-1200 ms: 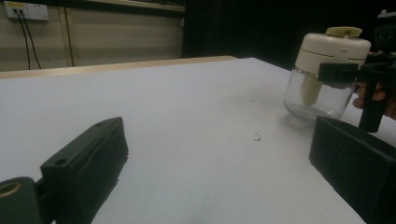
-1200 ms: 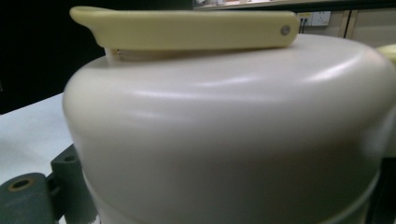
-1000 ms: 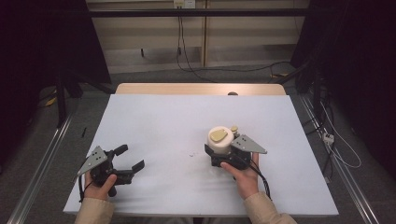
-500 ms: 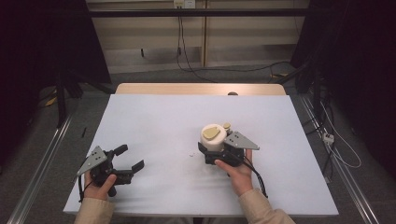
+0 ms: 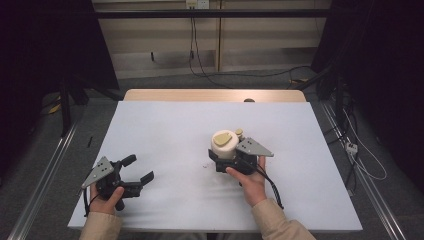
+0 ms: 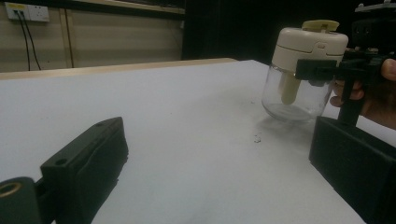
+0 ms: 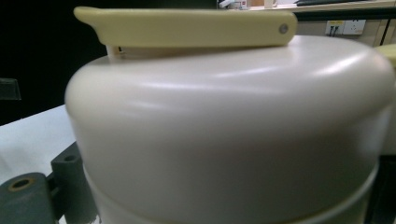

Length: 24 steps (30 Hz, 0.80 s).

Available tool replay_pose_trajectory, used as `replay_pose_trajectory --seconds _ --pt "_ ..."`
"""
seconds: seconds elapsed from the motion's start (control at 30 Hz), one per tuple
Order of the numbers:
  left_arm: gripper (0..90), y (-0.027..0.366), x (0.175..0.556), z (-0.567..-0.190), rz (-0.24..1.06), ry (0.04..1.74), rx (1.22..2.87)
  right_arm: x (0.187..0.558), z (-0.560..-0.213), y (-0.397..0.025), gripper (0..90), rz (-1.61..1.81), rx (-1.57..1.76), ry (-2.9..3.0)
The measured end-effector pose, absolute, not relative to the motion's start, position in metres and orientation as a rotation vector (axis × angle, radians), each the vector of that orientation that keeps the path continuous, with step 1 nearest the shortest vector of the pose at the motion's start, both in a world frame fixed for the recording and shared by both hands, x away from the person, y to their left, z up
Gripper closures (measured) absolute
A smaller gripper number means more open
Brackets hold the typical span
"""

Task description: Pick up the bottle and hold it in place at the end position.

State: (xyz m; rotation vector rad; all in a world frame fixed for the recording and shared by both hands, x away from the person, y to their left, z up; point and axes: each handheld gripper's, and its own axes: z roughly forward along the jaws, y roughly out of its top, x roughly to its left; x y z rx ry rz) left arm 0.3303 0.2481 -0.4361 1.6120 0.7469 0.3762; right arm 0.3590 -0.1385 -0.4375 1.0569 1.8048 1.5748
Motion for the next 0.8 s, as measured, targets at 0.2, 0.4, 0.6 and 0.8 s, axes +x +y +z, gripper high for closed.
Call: replay_pose_trajectory --seconds 0.2,0.4,0.6,0.8 --pt "3.8 0.248 0.33 -0.436 0.384 0.747 1.616 0.363 -0.439 -0.135 6.9 1.57 1.055 1.817" --pt "3.7 0.248 0.33 -0.436 0.38 0.747 1.614 0.368 -0.439 -0.133 6.9 1.585 1.066 1.817" --pt "3.8 0.248 0.33 -0.437 0.376 0.751 1.617 0.372 -0.438 -0.134 6.9 1.582 1.07 1.811" --pt "3.7 0.249 0.33 -0.437 0.379 0.75 1.617 0.376 -0.438 -0.133 6.9 1.579 1.076 1.812"
